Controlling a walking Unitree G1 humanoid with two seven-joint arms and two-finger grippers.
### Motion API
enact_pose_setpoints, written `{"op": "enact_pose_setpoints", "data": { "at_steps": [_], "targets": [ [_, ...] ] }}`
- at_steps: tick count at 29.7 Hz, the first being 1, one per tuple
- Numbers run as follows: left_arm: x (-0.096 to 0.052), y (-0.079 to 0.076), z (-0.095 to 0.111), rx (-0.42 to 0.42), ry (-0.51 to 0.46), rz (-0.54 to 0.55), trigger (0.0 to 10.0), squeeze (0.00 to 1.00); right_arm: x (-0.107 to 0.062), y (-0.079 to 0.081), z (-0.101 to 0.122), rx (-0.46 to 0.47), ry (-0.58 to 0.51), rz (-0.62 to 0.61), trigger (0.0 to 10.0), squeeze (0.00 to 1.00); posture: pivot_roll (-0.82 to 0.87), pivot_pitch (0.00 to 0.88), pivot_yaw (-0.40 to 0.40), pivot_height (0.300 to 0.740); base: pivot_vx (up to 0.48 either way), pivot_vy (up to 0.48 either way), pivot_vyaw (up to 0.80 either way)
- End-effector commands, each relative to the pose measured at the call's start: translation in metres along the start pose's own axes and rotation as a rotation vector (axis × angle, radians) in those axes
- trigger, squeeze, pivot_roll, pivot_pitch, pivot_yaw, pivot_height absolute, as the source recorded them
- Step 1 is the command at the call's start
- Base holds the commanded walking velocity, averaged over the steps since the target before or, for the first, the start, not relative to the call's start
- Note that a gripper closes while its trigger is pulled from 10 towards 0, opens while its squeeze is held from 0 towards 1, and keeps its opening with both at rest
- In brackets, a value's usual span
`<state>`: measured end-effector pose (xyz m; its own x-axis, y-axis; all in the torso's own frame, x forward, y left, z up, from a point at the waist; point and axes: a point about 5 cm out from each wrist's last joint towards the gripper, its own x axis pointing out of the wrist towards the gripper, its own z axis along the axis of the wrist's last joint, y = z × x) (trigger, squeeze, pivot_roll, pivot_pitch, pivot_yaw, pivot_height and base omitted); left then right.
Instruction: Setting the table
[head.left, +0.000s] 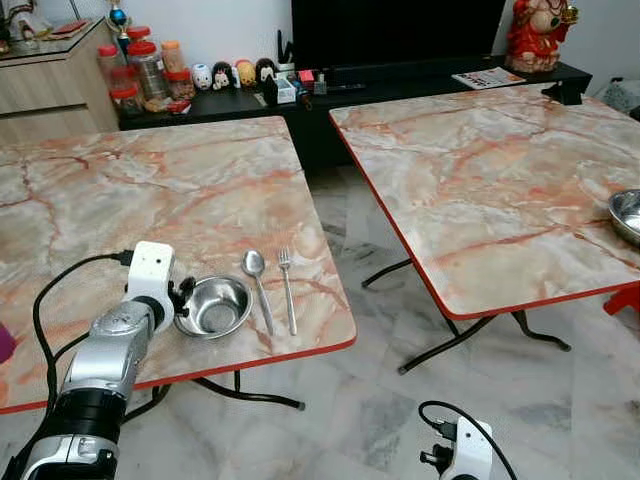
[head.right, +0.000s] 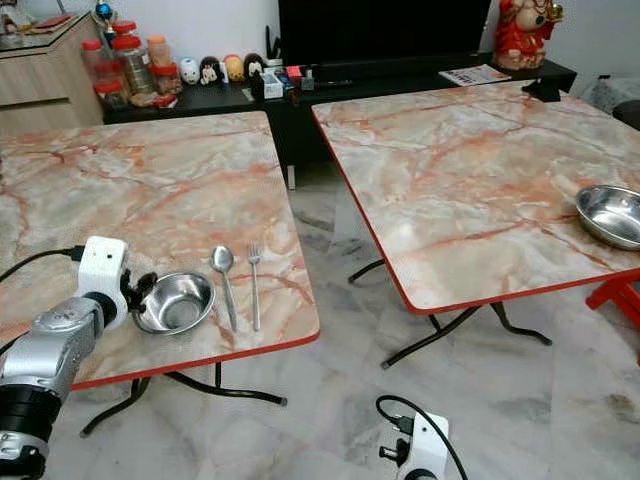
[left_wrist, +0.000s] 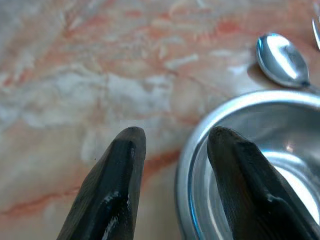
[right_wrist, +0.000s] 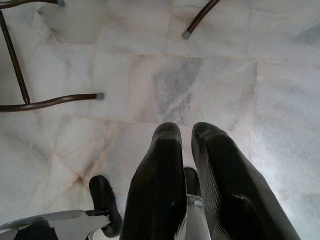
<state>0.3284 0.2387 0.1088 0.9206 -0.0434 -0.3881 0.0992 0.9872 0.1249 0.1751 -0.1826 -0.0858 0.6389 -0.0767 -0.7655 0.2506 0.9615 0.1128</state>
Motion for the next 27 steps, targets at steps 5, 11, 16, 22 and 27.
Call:
{"op": "enact_pose_setpoints", "data": {
  "at_steps": [5,11,16,22,27],
  "targets": [
    [-0.003,0.008,-0.004,-0.032,0.048,-0.020,10.0,0.00,0.000,0.000,0.000,0.011,0.002,-0.003,10.0,0.00,0.03,0.000,0.033,0.740,0.000,0.000,0.00],
    [-0.006,0.011,-0.009,-0.044,0.074,-0.036,10.0,0.00,0.000,0.001,0.000,0.011,0.002,0.000,10.0,0.00,0.04,0.000,0.025,0.740,0.000,0.000,0.00],
    [-0.009,0.007,-0.015,-0.033,0.120,-0.099,10.0,0.00,0.000,0.002,0.001,0.012,0.001,0.001,10.0,0.00,0.04,0.000,0.026,0.740,0.000,0.000,0.00],
    [-0.008,0.001,-0.017,-0.021,0.143,-0.132,10.0,0.00,0.000,0.002,0.000,0.016,0.001,-0.001,10.0,0.00,0.04,0.000,0.028,0.740,0.000,0.000,0.00],
    [-0.007,-0.004,-0.020,-0.020,0.167,-0.161,10.0,0.00,0.000,0.002,0.000,0.018,0.001,-0.001,10.0,0.00,0.04,0.000,0.030,0.740,0.000,0.000,0.00]
  ]
}}
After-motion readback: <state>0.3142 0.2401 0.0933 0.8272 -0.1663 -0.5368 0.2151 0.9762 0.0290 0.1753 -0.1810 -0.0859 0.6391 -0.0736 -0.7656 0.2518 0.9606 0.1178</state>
